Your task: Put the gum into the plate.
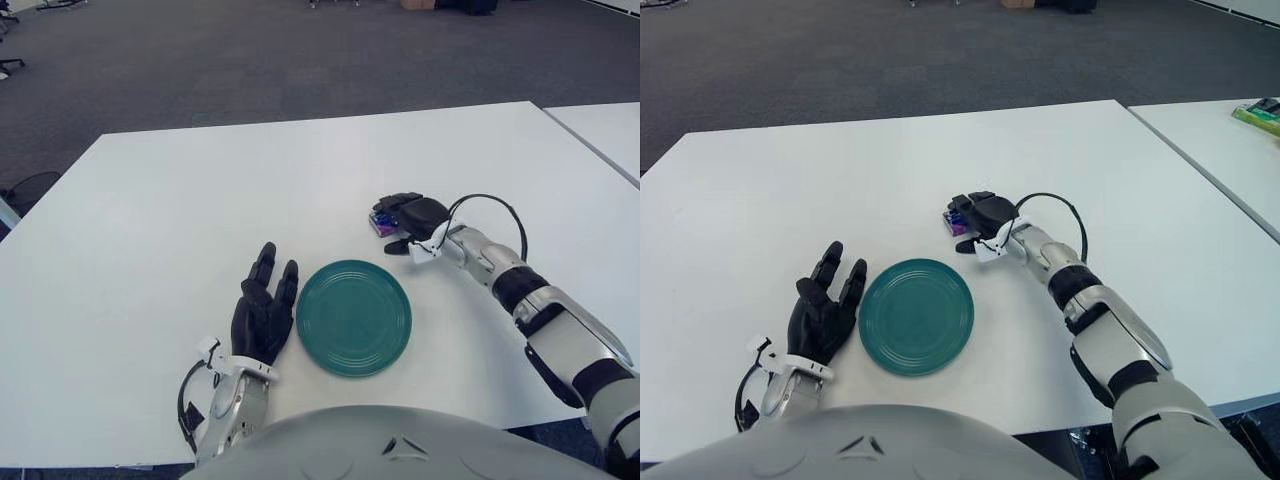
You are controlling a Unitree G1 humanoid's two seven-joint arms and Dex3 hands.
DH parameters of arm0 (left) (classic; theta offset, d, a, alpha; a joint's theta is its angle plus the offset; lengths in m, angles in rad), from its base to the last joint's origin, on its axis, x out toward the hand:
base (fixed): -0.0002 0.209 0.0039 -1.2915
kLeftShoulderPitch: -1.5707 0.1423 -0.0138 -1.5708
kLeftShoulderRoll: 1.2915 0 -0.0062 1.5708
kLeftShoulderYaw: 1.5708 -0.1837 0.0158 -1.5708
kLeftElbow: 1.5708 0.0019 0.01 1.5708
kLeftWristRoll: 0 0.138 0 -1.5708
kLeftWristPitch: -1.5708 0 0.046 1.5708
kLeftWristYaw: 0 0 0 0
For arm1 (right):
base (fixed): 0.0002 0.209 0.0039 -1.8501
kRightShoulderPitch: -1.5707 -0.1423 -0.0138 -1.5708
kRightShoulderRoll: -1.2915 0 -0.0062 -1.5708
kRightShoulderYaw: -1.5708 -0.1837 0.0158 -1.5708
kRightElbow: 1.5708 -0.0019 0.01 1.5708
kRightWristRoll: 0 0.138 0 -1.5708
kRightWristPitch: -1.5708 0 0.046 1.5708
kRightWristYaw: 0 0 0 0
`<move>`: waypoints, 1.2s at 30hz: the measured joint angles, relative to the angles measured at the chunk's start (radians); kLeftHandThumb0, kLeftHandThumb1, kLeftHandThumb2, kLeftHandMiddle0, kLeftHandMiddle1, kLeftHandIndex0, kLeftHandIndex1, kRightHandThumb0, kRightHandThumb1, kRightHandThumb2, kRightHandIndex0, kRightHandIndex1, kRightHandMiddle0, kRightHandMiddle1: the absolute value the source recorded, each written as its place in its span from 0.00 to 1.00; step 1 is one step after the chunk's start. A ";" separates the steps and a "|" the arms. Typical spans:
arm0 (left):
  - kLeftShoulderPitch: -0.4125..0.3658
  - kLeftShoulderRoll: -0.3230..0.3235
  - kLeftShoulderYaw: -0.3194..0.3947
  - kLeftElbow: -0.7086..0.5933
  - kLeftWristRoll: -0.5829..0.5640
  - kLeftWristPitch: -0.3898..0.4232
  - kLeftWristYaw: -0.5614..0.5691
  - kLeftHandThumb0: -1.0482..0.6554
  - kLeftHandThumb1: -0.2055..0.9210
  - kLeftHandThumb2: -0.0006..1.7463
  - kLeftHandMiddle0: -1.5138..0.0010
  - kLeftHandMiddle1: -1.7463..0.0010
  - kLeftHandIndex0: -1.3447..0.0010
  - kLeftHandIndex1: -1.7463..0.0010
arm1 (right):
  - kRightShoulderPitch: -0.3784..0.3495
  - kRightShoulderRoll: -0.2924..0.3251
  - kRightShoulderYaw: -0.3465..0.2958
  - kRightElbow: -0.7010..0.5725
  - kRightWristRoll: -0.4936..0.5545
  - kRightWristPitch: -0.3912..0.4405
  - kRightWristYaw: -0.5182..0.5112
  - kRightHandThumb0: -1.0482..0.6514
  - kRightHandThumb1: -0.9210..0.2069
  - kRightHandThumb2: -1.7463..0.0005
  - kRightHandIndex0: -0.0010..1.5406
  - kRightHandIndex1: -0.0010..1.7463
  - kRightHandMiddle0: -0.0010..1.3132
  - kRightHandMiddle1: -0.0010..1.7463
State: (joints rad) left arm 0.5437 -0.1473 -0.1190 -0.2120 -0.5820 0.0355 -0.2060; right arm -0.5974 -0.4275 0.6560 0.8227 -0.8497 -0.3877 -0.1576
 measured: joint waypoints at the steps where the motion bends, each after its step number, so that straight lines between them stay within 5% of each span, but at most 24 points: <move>1: 0.000 0.000 0.000 0.000 -0.001 0.001 0.000 0.00 1.00 0.57 0.98 1.00 1.00 0.94 | 0.005 -0.002 0.000 -0.008 0.000 0.003 0.003 0.19 0.00 0.70 0.21 0.01 0.00 0.34; 24: -0.002 -0.001 -0.004 0.014 -0.022 -0.005 0.002 0.00 1.00 0.55 0.99 1.00 1.00 0.94 | 0.001 -0.012 0.012 0.040 0.001 -0.017 0.040 0.20 0.00 0.74 0.26 0.01 0.00 0.33; 27: -0.002 -0.002 -0.007 0.018 -0.024 -0.012 0.002 0.00 1.00 0.55 0.99 1.00 1.00 0.95 | -0.020 -0.012 0.026 0.071 -0.001 -0.031 0.041 0.20 0.00 0.72 0.28 0.01 0.00 0.36; 29: -0.002 -0.002 -0.010 0.019 -0.026 -0.015 0.002 0.00 1.00 0.55 0.98 1.00 1.00 0.95 | -0.036 -0.012 0.036 0.096 -0.003 -0.037 0.041 0.20 0.00 0.70 0.34 0.03 0.00 0.47; 32: -0.002 -0.002 -0.013 0.021 -0.031 -0.019 0.004 0.00 1.00 0.55 0.98 1.00 1.00 0.95 | -0.062 -0.011 0.050 0.138 -0.006 -0.044 0.042 0.20 0.00 0.70 0.34 0.36 0.01 0.72; 36: -0.002 -0.002 -0.017 0.022 -0.034 -0.020 0.008 0.00 1.00 0.55 0.98 1.00 1.00 0.95 | -0.089 -0.003 0.069 0.183 -0.008 -0.049 0.029 0.19 0.00 0.68 0.34 0.63 0.07 0.88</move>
State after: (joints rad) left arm 0.5418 -0.1491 -0.1362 -0.1903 -0.6161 0.0152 -0.1982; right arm -0.6869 -0.4307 0.7250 1.0062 -0.8577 -0.4365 -0.1282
